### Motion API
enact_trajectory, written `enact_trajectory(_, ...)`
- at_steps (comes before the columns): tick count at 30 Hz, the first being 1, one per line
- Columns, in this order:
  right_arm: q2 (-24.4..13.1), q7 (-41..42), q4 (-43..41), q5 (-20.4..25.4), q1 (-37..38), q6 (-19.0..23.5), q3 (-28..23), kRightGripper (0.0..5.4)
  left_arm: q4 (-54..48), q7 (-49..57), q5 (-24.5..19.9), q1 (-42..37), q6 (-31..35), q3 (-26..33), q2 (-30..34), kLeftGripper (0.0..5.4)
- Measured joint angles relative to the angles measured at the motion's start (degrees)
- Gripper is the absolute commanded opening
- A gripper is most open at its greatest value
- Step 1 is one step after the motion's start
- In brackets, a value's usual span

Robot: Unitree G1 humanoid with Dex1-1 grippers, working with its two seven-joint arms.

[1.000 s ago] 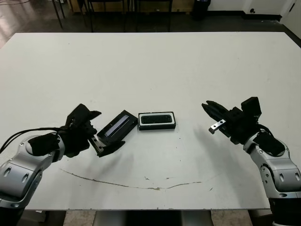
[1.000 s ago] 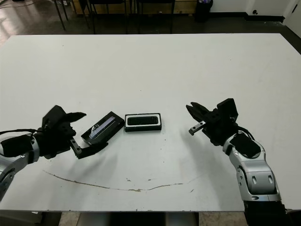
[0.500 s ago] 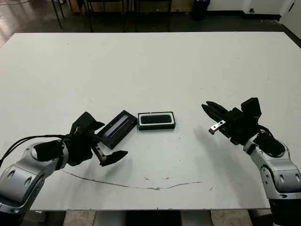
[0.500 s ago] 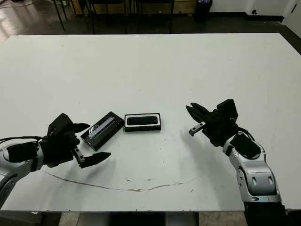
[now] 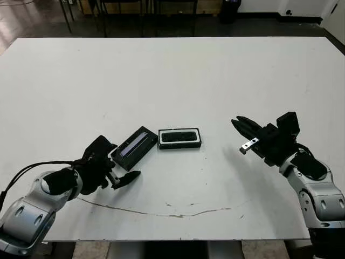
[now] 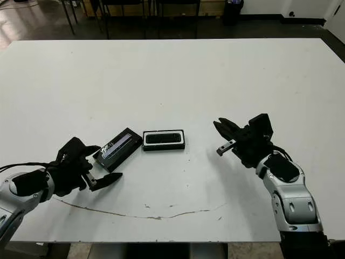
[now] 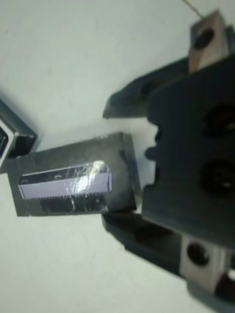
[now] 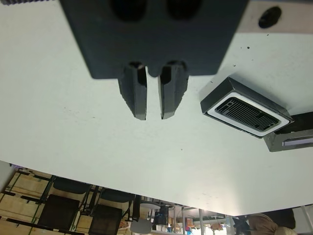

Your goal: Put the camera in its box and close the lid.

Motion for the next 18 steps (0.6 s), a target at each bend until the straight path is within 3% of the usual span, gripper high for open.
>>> enact_trajectory(4,0.0,0.1,0.0,0.0,0.0,0.2,0.0,0.0,0.5,0.0,-0.7,0.0,0.1,0.3,-1.2,1.85)
enact_trajectory(8,-0.1,0.1,0.0,0.0,0.0,0.3,0.0,0.0,0.7,0.5,-2.7,-0.1,2.0,1.5,-3.4,1.26)
enact_trajectory(18,-0.1,0.1,0.0,0.0,0.0,0.3,0.0,0.0,-1.9,2.8,-4.1,0.7,4.7,2.1,-5.9,1.01)
